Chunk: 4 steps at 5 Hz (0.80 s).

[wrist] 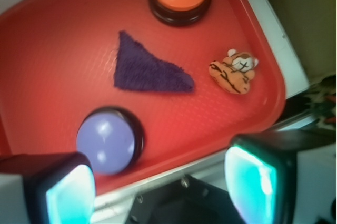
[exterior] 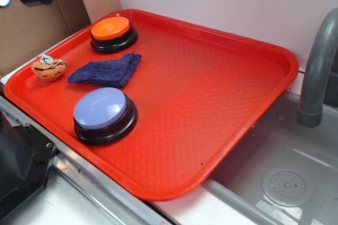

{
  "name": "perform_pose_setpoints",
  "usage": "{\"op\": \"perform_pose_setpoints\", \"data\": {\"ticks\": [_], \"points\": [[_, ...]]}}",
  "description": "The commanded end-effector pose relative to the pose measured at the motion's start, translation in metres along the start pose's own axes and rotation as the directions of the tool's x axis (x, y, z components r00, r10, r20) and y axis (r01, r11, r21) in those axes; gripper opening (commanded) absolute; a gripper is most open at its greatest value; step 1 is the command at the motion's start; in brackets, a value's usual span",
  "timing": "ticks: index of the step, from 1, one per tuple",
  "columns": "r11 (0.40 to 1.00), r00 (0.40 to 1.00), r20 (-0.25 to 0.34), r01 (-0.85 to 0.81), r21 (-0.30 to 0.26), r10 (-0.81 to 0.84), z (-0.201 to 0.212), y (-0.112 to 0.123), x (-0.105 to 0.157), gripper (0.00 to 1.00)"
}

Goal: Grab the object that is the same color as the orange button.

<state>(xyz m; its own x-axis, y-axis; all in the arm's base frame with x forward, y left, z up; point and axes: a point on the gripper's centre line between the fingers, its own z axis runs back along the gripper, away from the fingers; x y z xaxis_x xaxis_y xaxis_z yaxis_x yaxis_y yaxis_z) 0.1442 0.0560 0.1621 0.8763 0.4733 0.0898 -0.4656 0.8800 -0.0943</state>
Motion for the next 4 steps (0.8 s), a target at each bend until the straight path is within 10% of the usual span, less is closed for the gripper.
{"op": "perform_pose_setpoints", "data": {"ticks": [1, 4], "points": [[0.954, 0.951, 0.119, -0.294, 0.065, 0.285, -0.034, 0.048, 0.024, 1.00], [0.820, 0.802, 0.258, -0.569, 0.058, 0.538, -0.094, 0.088, 0.047, 1.00]]}}
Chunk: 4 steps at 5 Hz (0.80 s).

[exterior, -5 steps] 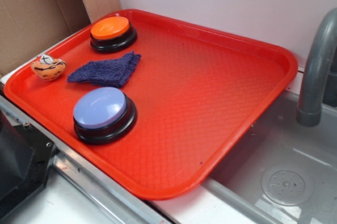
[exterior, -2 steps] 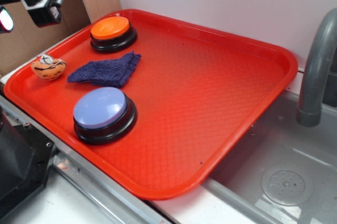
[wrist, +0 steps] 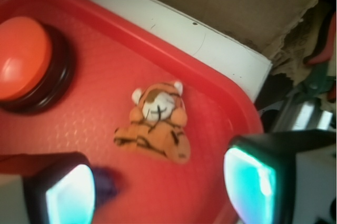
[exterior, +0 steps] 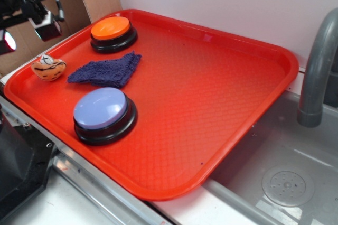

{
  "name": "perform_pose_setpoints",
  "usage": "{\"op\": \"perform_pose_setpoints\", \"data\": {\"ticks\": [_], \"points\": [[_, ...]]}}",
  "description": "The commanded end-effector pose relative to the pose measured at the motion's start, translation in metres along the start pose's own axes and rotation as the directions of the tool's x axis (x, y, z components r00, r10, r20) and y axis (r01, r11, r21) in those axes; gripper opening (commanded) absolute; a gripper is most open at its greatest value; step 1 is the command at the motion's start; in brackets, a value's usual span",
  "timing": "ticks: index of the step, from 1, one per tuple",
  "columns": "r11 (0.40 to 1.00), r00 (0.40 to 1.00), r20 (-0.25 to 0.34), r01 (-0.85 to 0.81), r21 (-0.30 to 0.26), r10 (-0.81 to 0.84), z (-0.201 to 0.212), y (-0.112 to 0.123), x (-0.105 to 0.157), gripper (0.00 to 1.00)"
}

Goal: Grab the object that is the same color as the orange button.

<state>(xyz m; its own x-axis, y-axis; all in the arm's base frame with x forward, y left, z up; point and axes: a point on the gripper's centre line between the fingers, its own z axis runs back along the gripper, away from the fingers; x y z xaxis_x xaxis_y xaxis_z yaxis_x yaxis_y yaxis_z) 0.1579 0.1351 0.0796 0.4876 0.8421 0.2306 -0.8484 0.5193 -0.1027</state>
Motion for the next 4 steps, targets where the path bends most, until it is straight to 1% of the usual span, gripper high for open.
{"op": "perform_pose_setpoints", "data": {"ticks": [1, 2, 3, 4], "points": [[0.991, 0.995, 0.046, -0.096, 0.095, 0.092, -0.034, 0.013, 0.013, 1.00], [0.986, 0.991, 0.048, -0.128, 0.104, 0.124, -0.041, 0.014, 0.013, 1.00], [0.979, 0.982, 0.067, -0.183, 0.094, 0.178, -0.050, 0.017, 0.013, 0.83], [0.977, 0.981, 0.041, -0.191, 0.092, 0.188, -0.053, 0.020, 0.015, 0.00]]}}
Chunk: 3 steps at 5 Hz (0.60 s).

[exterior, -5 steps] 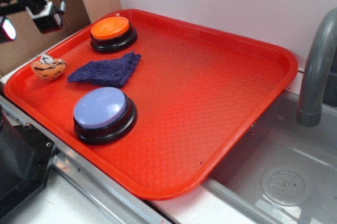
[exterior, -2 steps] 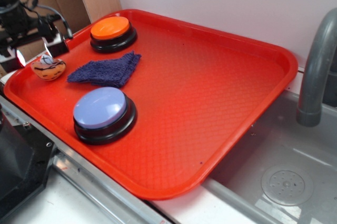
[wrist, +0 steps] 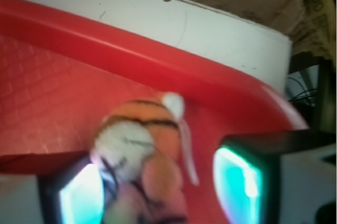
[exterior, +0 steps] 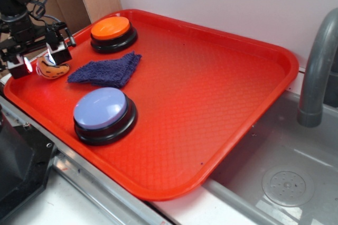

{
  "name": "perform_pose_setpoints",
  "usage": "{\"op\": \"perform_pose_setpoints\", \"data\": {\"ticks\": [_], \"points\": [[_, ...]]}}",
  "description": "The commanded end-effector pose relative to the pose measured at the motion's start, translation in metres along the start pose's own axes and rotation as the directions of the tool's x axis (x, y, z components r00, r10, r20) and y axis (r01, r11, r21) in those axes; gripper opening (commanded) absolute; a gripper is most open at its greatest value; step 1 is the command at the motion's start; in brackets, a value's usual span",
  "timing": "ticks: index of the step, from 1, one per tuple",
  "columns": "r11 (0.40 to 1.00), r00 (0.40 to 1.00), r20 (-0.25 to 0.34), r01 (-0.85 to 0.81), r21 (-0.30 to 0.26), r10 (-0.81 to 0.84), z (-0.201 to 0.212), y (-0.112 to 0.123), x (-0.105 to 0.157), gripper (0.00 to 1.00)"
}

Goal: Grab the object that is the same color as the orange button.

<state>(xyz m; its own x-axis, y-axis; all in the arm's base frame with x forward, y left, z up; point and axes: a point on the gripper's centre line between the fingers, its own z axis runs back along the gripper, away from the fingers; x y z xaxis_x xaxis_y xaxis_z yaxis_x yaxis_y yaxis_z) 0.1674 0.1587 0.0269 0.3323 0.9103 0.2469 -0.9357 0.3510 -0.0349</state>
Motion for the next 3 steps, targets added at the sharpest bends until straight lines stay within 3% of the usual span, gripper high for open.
{"op": "perform_pose_setpoints", "data": {"ticks": [1, 2, 3], "points": [[0.999, 0.999, -0.042, -0.031, -0.036, 0.029, -0.003, 0.011, 0.004, 0.00], [0.999, 0.998, -0.052, -0.020, -0.044, 0.018, -0.004, 0.008, 0.002, 0.00], [0.999, 0.999, -0.042, 0.014, -0.047, -0.016, 0.025, -0.005, 0.003, 0.00]]}}
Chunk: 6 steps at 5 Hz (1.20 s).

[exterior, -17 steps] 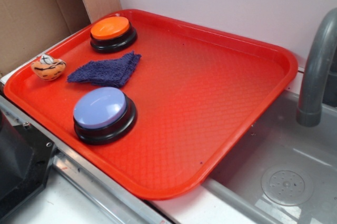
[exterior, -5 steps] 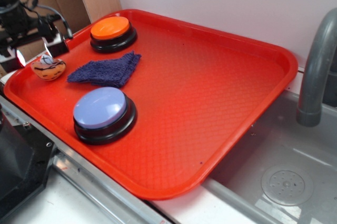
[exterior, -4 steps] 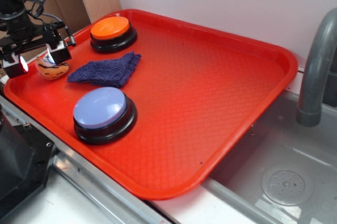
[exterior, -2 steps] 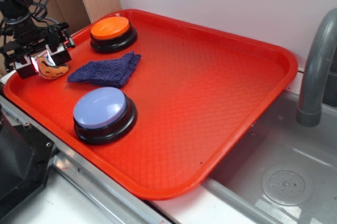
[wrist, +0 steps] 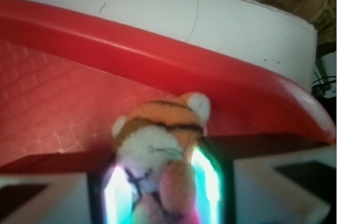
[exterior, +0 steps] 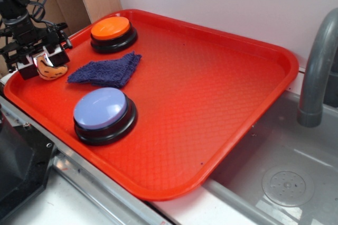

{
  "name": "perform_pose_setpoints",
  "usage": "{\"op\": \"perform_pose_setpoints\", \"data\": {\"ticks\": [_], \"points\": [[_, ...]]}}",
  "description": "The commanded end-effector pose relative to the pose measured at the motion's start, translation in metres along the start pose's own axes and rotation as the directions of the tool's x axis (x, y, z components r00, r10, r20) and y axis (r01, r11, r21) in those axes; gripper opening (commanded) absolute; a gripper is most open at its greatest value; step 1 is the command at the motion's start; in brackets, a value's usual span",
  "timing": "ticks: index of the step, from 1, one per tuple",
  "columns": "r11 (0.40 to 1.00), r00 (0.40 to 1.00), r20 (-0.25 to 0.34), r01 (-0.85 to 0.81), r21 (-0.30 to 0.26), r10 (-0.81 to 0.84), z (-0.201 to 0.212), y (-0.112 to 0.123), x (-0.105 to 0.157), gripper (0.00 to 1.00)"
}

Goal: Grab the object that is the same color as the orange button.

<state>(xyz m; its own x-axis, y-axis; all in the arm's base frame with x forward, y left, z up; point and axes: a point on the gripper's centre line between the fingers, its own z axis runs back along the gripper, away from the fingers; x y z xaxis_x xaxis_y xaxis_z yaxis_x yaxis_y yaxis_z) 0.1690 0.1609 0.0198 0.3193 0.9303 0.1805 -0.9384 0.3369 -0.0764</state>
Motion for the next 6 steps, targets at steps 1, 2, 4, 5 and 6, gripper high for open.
{"op": "perform_pose_setpoints", "data": {"ticks": [1, 2, 4, 5, 6], "points": [[0.981, 0.982, 0.045, 0.186, -0.056, -0.183, 0.073, -0.031, -0.009, 0.00], [0.923, 0.928, 0.025, 0.371, -0.102, -0.371, 0.103, -0.061, -0.035, 0.00], [0.691, 0.701, -0.051, 0.686, -0.227, -0.712, 0.147, -0.111, -0.110, 0.00], [0.587, 0.604, -0.033, 0.759, -0.281, -0.796, 0.147, -0.120, -0.134, 0.00], [0.577, 0.583, -0.043, 0.785, -0.227, -0.811, 0.144, -0.118, -0.134, 0.31]]}}
